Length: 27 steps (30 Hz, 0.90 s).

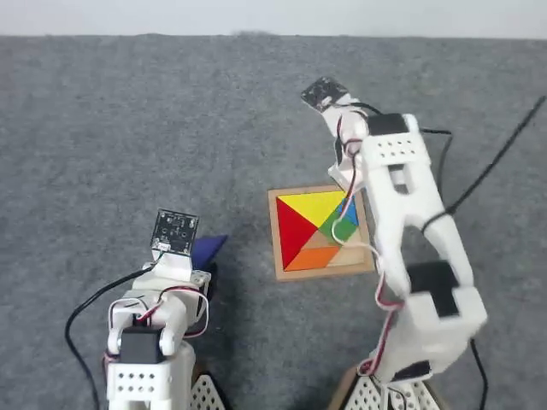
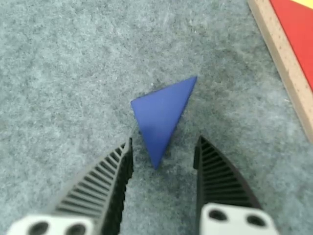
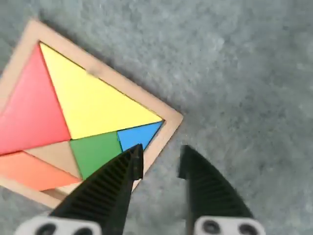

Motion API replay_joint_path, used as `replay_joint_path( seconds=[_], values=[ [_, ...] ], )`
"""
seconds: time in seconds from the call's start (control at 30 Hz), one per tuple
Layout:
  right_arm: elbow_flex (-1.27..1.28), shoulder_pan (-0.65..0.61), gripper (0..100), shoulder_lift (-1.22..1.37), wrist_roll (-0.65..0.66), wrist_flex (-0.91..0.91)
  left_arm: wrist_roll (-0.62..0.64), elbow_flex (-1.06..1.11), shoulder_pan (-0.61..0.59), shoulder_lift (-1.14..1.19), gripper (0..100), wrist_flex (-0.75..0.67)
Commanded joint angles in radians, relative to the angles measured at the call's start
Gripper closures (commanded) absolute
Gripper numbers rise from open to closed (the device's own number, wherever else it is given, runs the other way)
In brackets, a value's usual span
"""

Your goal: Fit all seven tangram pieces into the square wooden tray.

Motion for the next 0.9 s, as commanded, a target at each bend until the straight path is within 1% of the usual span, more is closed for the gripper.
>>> replay_joint_path(
  seconds=[0.0,0.1,0.13,0.2,0.23,0.3,0.47,0.57,0.7,0.87],
  values=[
    [0.207,0.021,90.2,-0.18,-0.069,-0.163,0.011,-0.01,0.005,-0.018,80,0.002],
    [0.446,0.033,91.0,-0.242,-0.11,-0.384,0.011,-0.01,0.005,-0.018,80,0.002],
    [0.503,0.035,92.8,-0.245,-0.123,-0.443,0.011,-0.01,0.005,-0.018,80,0.002],
    [0.56,0.035,98.5,-0.228,-0.127,-0.495,0.011,-0.01,0.005,-0.018,80,0.002],
    [0.563,0.035,99.7,-0.213,-0.129,-0.496,0.011,-0.01,0.005,-0.018,80,0.002],
    [0.557,0.035,98.1,-0.176,-0.129,-0.495,0.011,-0.01,0.005,-0.018,80,0.002],
    [0.523,0.035,99.2,-0.074,-0.13,-0.501,0.011,-0.01,0.005,-0.018,80,0.002],
    [0.512,0.038,99.2,-0.058,-0.129,-0.495,0.011,-0.01,0.005,-0.018,80,0.002],
    [0.525,0.038,99.2,-0.116,-0.155,-0.495,0.011,-0.01,0.005,-0.018,80,0.002],
    [0.647,0.038,99.2,-0.351,-0.253,-0.496,0.011,-0.01,0.005,-0.018,80,0.002]
  ],
)
